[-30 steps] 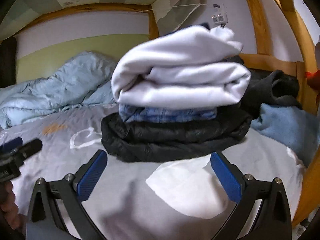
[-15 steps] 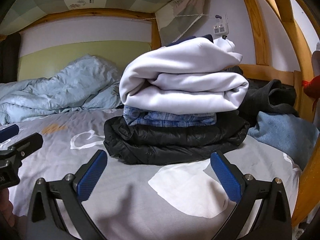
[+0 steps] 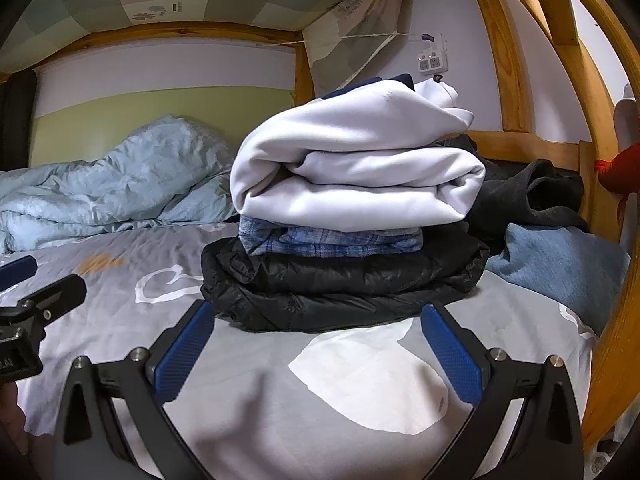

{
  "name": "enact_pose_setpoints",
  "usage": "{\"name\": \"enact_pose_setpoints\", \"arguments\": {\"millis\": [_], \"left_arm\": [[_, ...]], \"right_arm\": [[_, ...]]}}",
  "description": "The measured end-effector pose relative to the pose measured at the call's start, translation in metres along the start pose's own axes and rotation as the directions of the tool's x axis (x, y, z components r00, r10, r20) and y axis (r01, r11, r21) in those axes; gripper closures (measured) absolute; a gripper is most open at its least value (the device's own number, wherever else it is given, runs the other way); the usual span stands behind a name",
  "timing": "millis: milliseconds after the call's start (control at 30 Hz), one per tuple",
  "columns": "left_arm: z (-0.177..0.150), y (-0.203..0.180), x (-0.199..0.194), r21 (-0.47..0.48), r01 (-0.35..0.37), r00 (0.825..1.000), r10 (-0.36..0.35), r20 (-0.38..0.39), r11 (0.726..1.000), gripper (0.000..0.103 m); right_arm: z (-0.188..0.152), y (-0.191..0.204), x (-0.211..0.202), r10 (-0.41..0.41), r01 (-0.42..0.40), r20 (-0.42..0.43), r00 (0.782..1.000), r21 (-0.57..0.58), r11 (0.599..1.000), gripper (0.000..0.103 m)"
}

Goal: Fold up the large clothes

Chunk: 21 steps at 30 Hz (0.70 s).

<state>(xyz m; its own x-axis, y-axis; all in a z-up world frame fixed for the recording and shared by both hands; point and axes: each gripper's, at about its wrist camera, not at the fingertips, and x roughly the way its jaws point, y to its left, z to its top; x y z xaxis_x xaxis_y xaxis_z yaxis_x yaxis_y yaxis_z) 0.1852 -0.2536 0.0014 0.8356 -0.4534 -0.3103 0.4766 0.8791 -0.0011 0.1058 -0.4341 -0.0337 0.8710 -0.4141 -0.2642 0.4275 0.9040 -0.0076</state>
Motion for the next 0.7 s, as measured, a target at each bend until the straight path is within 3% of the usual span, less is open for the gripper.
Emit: {"name": "enact_pose_setpoints", "arguments": {"millis": [700], "left_arm": [[0.0,-0.0012,-0.0007,0.01,-0.003,1.0,0.003,0.001,1.0,0.0]], "right_arm": [[-0.001,-0.0006,0.0002,-0.007,0.007,-0.011,1.0,0.002,1.0,0.0]]}}
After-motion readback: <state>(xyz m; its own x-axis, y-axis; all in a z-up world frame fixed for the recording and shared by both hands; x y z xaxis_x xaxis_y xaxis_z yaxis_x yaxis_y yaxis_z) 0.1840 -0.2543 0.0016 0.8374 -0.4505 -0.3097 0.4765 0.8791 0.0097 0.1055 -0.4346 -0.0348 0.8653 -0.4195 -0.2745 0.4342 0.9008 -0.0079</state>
